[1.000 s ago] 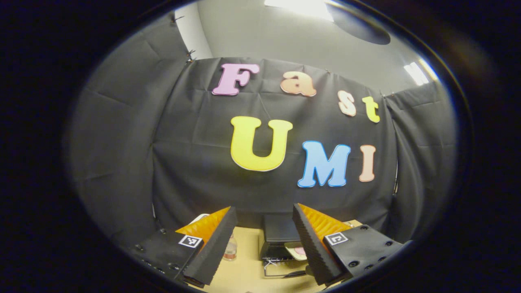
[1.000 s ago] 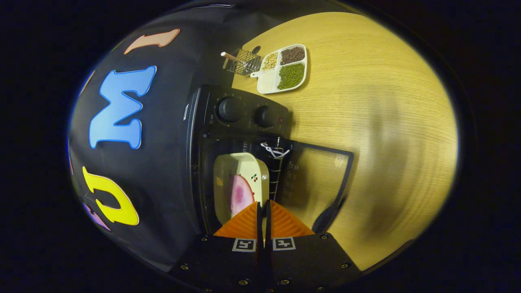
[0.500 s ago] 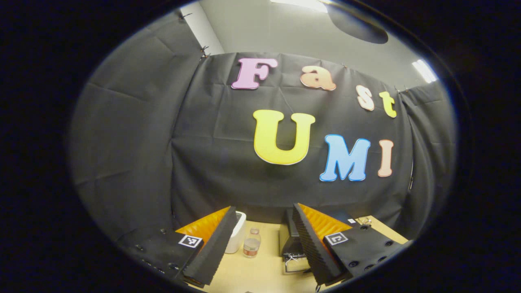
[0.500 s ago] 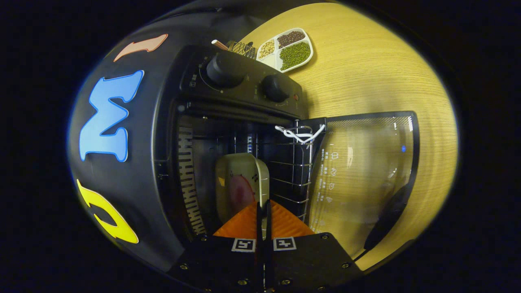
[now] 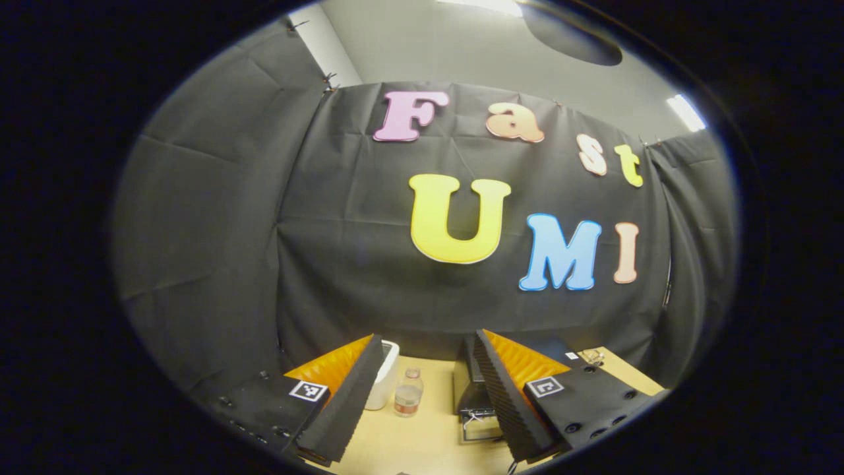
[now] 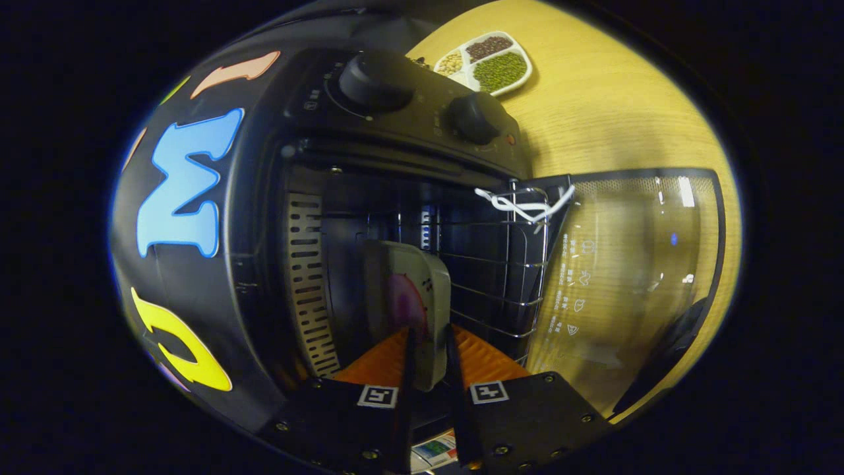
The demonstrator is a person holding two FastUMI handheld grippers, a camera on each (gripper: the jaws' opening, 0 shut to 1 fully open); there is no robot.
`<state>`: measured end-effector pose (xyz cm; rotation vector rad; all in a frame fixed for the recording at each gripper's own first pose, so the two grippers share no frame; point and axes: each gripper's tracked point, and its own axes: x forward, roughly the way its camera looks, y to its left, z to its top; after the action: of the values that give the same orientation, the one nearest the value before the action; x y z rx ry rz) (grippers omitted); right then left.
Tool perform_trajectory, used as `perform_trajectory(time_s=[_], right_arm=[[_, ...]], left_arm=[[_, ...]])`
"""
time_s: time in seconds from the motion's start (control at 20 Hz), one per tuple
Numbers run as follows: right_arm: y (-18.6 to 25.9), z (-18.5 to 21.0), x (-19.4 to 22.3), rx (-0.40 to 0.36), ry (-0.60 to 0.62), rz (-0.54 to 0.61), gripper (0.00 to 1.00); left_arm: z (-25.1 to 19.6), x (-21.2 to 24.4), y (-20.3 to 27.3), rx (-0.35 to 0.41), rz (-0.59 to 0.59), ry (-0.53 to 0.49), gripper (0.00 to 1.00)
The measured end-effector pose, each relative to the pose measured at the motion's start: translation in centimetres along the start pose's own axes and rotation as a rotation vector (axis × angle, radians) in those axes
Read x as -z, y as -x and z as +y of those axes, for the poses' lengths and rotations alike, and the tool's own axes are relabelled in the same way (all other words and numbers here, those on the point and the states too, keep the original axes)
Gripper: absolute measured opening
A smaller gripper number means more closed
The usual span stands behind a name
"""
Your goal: Open the electric oven with the left hand, put the food in, and close the electric oven.
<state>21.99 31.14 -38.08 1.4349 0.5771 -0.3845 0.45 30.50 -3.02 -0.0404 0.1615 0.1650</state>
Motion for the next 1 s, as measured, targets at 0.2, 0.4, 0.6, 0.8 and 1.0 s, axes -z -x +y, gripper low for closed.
perform_trajectory(time_s=[0.2, 0.4, 0.6, 0.8, 1.0], right_arm=[[3.4, -0.6, -0.5, -0.006, 0.150, 0.063, 0.47], [8.6, -2.8, -1.3, -0.026, 0.461, 0.134, 0.54], [13.0, -2.7, -4.1, -0.080, 0.739, 0.131, 0.54], [19.0, -0.9, -7.5, -0.159, 0.995, 0.081, 0.54], [25.7, 2.7, -11.0, -0.249, 1.232, -0.069, 0.60]], left_arm=[[-3.9, -0.1, -0.3, 0.055, -0.011, 0.004, 0.99], [-8.1, 0.2, -0.6, 0.115, -0.012, 0.003, 0.99], [-12.0, 0.7, -1.3, 0.164, 0.005, 0.008, 0.99], [-15.5, 1.6, -1.5, 0.208, 0.027, 0.033, 0.99], [-18.4, 2.6, -1.4, 0.225, 0.039, 0.024, 0.89]])
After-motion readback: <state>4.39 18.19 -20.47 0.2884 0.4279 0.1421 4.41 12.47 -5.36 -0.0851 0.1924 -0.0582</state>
